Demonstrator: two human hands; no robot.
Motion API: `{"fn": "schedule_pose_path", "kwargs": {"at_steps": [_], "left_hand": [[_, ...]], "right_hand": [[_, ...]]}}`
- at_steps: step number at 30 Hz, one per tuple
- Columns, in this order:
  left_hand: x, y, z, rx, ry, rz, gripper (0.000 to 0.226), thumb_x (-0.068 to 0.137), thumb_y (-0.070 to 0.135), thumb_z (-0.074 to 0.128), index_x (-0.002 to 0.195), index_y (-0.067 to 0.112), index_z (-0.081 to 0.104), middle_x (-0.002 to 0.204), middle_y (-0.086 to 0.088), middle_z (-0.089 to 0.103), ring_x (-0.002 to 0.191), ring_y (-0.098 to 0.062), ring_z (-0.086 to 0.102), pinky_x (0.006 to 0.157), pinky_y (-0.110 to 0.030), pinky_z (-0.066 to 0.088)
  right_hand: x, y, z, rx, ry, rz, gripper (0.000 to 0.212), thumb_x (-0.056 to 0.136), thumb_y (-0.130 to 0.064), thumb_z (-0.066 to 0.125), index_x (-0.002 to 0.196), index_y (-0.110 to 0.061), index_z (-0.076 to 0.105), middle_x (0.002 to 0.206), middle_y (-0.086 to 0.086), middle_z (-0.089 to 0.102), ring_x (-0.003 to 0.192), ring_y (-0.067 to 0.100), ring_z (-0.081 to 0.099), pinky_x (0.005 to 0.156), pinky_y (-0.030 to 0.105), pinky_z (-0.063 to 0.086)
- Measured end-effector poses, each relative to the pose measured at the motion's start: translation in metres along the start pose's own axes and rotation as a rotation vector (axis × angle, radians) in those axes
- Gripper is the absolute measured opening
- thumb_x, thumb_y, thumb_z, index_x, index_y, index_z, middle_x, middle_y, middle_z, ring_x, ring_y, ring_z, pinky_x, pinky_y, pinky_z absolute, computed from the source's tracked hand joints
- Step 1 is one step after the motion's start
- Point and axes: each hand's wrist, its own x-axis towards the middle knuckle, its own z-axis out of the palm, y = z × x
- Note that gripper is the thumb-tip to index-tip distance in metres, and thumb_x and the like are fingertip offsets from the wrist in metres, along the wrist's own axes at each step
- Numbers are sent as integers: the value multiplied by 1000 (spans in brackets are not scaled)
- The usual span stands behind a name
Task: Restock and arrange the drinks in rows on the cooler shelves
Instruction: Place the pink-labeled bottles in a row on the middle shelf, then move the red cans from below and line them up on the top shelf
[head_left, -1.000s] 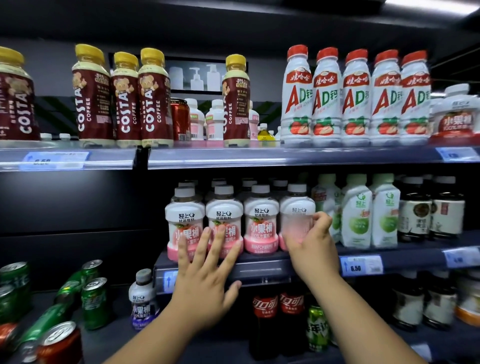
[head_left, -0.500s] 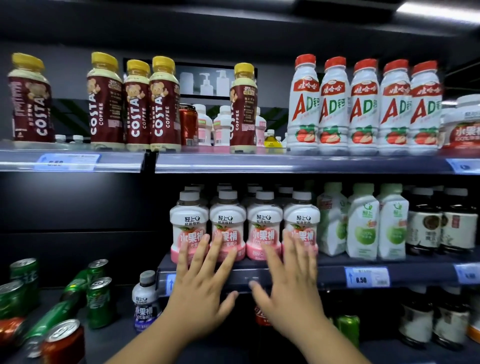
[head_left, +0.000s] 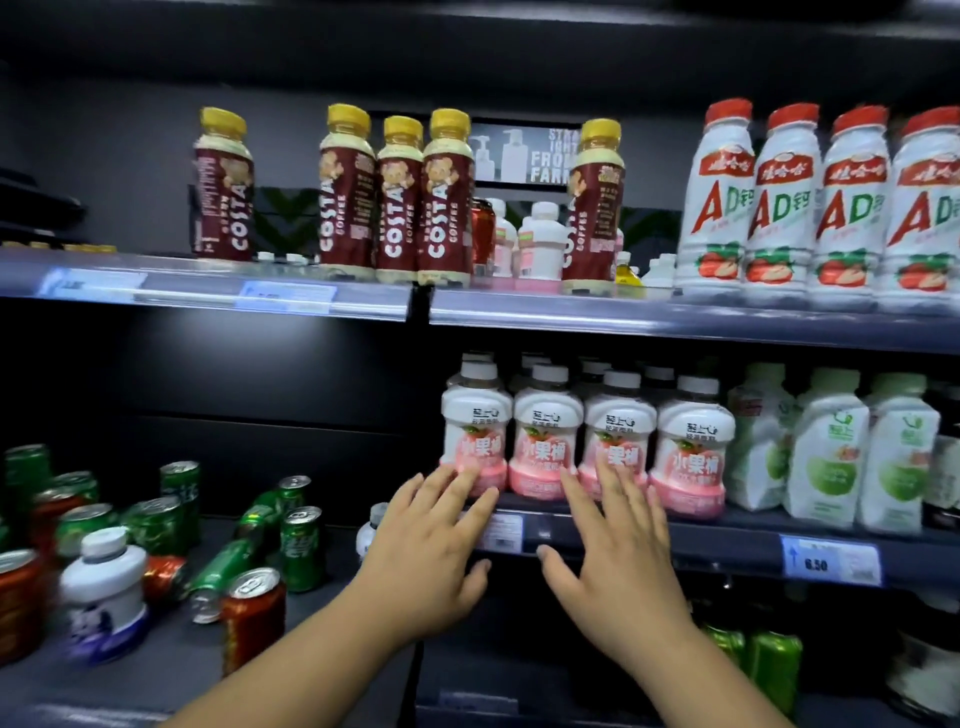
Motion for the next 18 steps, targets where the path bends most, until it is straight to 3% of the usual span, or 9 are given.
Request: {"fn": "schedule_pose_path", "kwargs": {"at_steps": [4, 6, 8, 11, 15, 18], "left_hand": [[-32, -32, -13, -28, -55, -54, 62, 70, 54, 53, 122, 23, 64, 128, -6, 64, 107, -26, 65, 78, -40, 58], [-54, -53, -20, -13, -108, -84, 53, 74, 53, 50, 118, 25, 63, 121, -1, 65, 99, -25, 66, 73, -39, 57], [-77, -75, -30, 8, -172, -133, 49, 79, 54, 41, 115, 27, 61, 115, 3, 63, 95, -25, 65, 72, -40, 55], [-119, -108, -47, 3, -243, -215, 53, 79, 56, 32, 117, 29, 58, 113, 6, 62, 100, -24, 63, 75, -40, 54], [-184, -153, -70, -51, -329, -278, 53, 84, 55, 36, 130, 33, 51, 119, 9, 59, 109, -21, 60, 78, -37, 52], [-236, -186, -79, -53, -400, -326, 53, 89, 54, 40, 138, 34, 46, 130, 10, 54, 116, -18, 57, 84, -35, 50]], "right_hand": [[-5, -46, -5, 93, -91, -78, 71, 96, -61, 37, 156, -41, 6, 166, -11, -3, 153, 14, -2, 115, 24, -12], [-9, -76, 0, 125, -118, -130, 73, 89, -67, 25, 156, -41, 14, 166, -11, 4, 153, 13, 3, 110, 20, -15], [-16, -107, 10, 135, -169, -140, 81, 79, -69, 18, 153, -38, 28, 164, -10, 16, 152, 15, 16, 112, 20, -7], [-27, -152, 27, 200, -177, -154, 70, 81, -62, 36, 142, -31, 52, 154, -3, 43, 139, 21, 45, 114, 30, 28], [-44, -211, 51, 264, -339, -124, 63, 94, -56, 46, 152, -34, 33, 160, -12, 29, 145, 12, 30, 116, 29, 27], [-62, -258, 67, 295, -401, -83, 61, 95, -54, 48, 151, -34, 35, 156, -13, 36, 140, 11, 37, 111, 28, 33]]}}
